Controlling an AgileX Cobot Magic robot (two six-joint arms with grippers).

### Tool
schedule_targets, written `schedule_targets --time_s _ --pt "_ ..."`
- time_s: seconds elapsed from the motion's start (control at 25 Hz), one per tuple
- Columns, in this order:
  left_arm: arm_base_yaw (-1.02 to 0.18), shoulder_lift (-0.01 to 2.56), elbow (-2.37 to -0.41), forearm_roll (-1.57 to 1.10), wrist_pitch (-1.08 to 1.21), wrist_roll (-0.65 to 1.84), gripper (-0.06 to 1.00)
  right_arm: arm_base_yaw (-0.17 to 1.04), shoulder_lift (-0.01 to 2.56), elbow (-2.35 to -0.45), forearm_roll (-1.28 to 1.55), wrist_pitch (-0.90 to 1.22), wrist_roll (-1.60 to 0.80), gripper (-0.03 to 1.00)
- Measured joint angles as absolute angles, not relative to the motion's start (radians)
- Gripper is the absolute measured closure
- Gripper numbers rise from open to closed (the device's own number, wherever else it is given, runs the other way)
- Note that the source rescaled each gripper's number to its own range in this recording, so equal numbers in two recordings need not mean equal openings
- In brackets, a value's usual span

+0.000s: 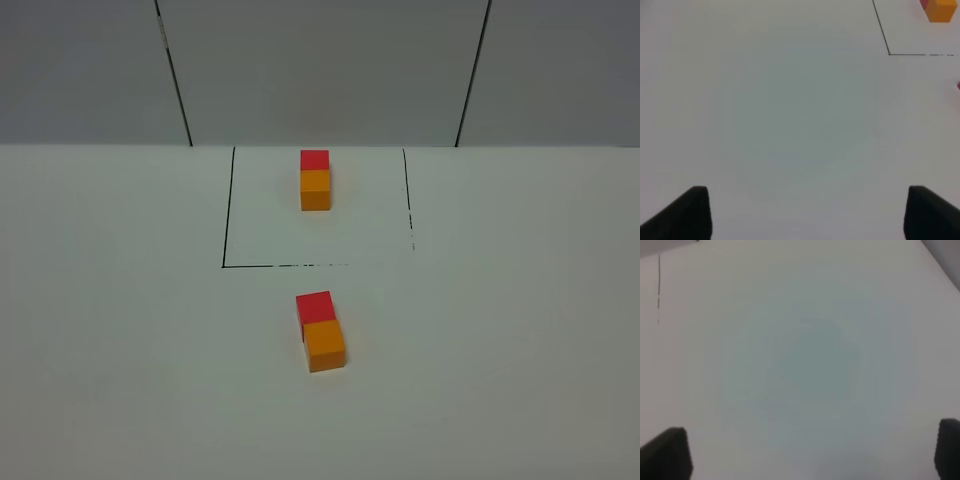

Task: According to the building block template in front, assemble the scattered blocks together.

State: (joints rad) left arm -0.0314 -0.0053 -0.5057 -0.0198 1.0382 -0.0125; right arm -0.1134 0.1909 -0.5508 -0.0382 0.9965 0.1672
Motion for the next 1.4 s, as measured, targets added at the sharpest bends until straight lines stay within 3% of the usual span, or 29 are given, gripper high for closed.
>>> schedule_targets --time_s 0.64,1.4 --pt "-0.031 -0.005 -0.506 -0.020 1.038 -0.013 0.30 -0.060 -0.006 -0.516 0.025 1.014 0.108 0.19" --pt "-0.031 -0.005 -0.506 -0.020 1.038 -0.013 0.30 -0.003 -0.007 -0.497 0.056 1.050 0.104 0.19"
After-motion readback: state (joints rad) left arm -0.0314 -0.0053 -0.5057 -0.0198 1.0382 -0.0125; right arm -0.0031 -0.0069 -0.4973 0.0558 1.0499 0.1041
